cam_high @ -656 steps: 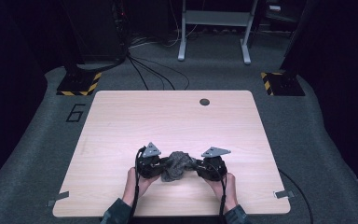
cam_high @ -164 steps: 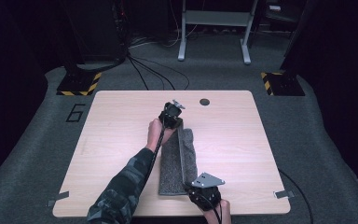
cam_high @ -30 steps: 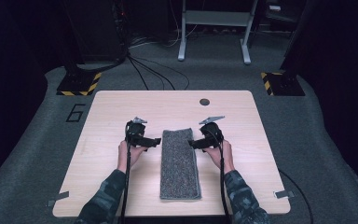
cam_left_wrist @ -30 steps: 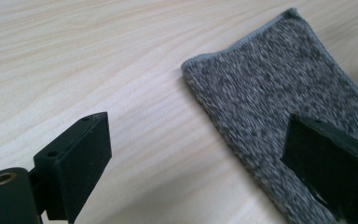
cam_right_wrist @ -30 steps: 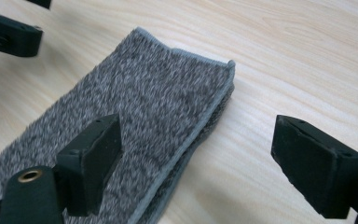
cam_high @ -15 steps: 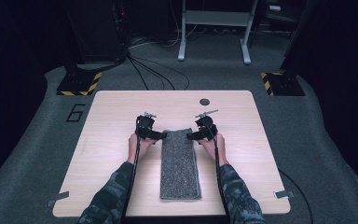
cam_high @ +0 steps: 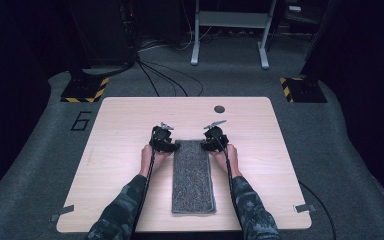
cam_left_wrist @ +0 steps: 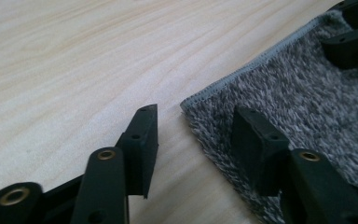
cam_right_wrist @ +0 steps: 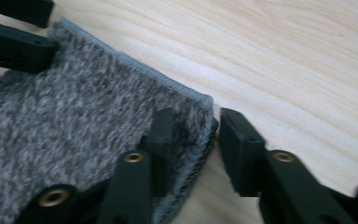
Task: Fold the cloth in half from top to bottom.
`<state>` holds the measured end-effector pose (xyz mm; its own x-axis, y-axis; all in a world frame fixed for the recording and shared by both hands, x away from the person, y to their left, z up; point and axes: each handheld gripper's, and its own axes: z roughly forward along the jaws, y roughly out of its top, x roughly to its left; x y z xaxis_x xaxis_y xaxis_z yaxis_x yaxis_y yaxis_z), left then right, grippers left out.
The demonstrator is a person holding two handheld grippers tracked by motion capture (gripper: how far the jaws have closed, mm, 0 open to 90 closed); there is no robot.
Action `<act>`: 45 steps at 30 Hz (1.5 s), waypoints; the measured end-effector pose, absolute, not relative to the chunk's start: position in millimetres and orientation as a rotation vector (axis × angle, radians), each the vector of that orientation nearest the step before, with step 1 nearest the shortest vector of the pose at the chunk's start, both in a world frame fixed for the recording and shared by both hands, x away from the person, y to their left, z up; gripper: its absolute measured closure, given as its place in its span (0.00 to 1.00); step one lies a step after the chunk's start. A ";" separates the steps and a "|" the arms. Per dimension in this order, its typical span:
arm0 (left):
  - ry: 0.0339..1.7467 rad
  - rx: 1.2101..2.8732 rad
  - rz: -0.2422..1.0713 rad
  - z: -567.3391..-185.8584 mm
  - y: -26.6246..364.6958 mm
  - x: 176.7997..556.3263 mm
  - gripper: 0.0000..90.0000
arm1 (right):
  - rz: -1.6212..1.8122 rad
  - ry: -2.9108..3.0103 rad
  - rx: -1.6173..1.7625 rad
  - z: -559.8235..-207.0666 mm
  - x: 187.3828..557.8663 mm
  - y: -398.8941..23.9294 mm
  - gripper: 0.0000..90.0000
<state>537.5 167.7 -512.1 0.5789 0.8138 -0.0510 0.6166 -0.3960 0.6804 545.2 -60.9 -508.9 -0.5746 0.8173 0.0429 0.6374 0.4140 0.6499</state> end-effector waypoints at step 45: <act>1.063 2.013 0.453 -463.5 172.6 541.2 0.98 | 1.090 2.272 1.205 -460.9 546.2 -72.2 0.97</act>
